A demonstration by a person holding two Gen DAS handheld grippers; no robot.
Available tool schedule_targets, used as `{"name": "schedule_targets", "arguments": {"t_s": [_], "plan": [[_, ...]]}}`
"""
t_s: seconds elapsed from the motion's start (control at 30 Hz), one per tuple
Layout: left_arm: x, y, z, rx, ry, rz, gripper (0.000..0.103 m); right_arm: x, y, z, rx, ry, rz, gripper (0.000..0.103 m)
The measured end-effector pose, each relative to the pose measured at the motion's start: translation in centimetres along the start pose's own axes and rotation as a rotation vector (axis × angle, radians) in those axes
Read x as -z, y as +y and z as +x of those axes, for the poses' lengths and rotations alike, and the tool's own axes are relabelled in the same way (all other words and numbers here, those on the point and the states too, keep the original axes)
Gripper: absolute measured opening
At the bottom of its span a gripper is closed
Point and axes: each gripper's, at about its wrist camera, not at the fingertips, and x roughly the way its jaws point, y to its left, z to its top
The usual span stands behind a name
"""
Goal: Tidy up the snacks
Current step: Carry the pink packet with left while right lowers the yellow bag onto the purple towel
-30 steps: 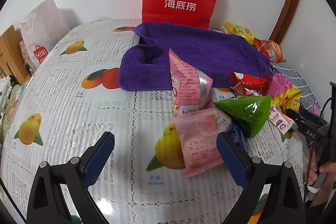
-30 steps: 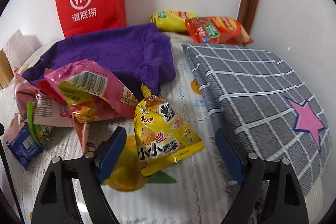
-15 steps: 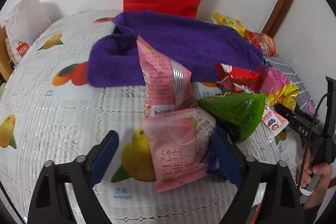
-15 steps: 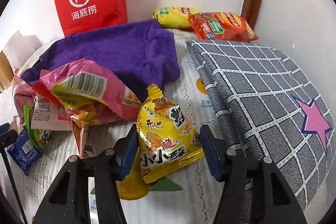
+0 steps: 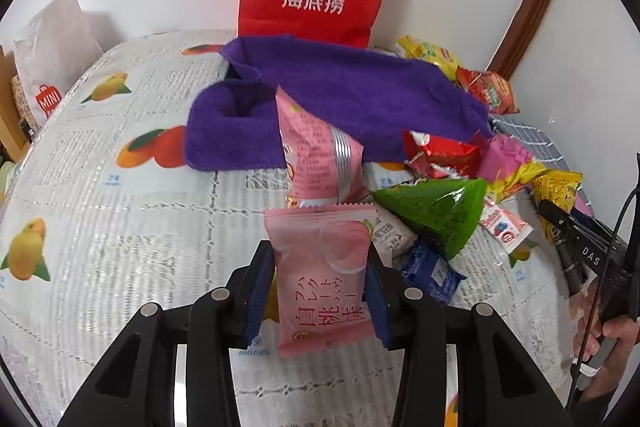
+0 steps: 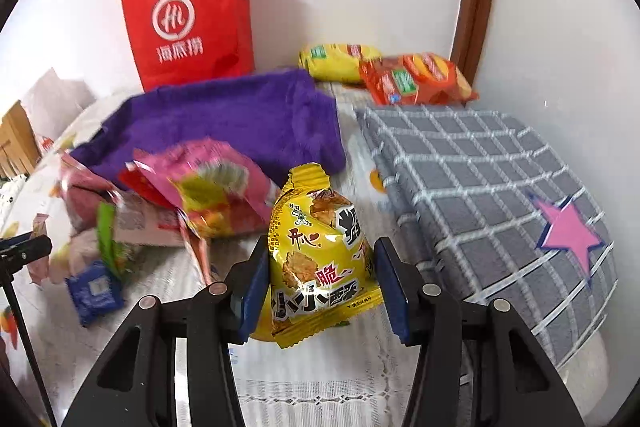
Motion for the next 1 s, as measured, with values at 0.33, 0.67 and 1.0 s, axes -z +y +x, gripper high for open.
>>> {"name": "schedule_targets", "arguments": {"t_s": [0.33, 0.67, 1.0], "plan": [[-5.0, 0.3, -4.0, -0.013, -0.066, 0.016, 0.041, -7.1, 1.5, -4.5, -0.076, -0.095, 0.002, 0.05], [-12.1, -0.8, -7.6, -0.025, -0.171, 0.056, 0.041, -15.1, 6.0, -3.6, -0.178, -0.101, -0.081, 0.05], [-17.9, 0.6, -5.0, -0.027, -0.148, 0.002, 0.041, -20.2, 8.9, 0.4, -0.229, -0.082, -0.127, 0.05]]}}
